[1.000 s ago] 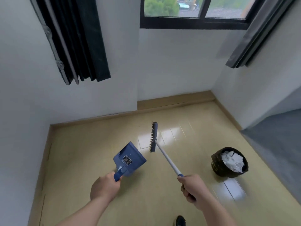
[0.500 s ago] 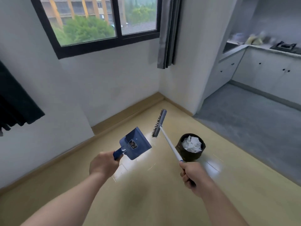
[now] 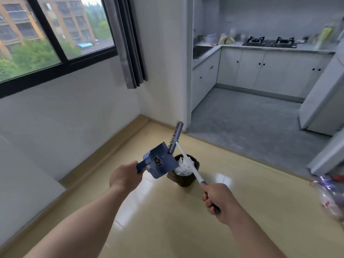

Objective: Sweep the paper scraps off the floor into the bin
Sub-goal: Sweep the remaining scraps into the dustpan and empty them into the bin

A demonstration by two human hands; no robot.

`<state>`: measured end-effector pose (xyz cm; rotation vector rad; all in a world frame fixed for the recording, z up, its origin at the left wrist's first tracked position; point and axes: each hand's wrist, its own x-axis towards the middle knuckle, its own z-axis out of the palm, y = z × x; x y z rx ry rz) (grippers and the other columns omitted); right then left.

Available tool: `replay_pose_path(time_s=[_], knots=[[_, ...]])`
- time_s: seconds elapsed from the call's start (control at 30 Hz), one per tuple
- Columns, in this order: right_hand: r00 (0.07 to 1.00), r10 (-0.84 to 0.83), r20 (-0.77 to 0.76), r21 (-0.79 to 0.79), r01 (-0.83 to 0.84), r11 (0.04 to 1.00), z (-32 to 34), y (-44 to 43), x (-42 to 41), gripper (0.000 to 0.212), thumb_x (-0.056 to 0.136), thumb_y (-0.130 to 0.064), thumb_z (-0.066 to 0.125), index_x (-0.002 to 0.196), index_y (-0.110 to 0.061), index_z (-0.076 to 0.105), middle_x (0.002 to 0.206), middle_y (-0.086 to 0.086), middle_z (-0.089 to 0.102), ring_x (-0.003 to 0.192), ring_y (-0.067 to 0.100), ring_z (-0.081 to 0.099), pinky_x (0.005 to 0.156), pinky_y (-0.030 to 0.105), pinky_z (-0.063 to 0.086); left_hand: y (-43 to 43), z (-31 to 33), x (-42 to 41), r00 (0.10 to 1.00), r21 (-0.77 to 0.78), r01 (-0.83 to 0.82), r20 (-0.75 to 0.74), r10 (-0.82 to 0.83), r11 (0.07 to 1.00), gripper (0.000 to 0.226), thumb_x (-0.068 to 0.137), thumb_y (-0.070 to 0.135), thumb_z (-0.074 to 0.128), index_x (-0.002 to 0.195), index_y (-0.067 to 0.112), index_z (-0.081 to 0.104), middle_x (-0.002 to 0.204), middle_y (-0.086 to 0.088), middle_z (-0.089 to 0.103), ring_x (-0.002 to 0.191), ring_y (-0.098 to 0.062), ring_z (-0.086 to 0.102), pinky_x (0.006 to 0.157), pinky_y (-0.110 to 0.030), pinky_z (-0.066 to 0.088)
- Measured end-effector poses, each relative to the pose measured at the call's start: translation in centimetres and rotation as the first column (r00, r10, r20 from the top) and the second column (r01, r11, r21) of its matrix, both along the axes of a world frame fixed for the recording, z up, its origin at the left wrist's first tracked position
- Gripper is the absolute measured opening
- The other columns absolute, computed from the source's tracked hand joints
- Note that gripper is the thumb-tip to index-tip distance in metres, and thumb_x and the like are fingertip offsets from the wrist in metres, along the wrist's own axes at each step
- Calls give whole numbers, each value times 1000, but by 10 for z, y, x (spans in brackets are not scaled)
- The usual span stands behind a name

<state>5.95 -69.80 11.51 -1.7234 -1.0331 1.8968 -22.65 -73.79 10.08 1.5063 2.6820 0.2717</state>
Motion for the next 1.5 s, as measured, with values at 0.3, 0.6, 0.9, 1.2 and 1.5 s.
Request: replay_pose_path(time_s=[0.3,0.6,0.9,1.2,1.5], knots=[[991,48,126,121,-64,991,-41,37,56,17,95,-25,51,92,-12,63,64,6,44,50,18,34,41,20,26,79,-27,62,831,-312,404,-269,-488,860,39,99,52,39,99,19,61,87,1,69,71,-29,62,55,-29,34],[989,4,146,92,-18,996,-55,51,65,16,91,-20,50,78,-13,57,64,6,44,49,18,35,38,19,28,122,-36,95,650,-519,491,-316,-691,699,24,100,31,39,112,23,58,99,2,69,89,-26,68,62,-30,36],[984,-70,163,75,58,996,-57,64,55,14,91,-17,49,81,-9,57,61,5,43,48,19,34,39,20,28,125,-41,108,412,-686,517,-324,-851,512,24,94,9,46,114,13,59,100,-4,70,89,-29,70,65,-33,42],[981,-131,141,60,123,991,-61,67,45,26,92,-19,51,109,-2,61,65,7,45,48,19,36,37,18,28,127,-34,126,320,-741,509,-310,-895,438,23,102,21,48,115,9,63,103,-7,71,95,-30,70,73,-32,47],[980,-133,149,50,127,991,-65,60,45,28,93,-20,51,112,-1,59,66,8,46,49,20,37,38,20,29,126,-26,125,294,-731,515,-340,-893,448,20,100,17,48,112,10,62,95,-4,70,84,-27,69,64,-31,41]])
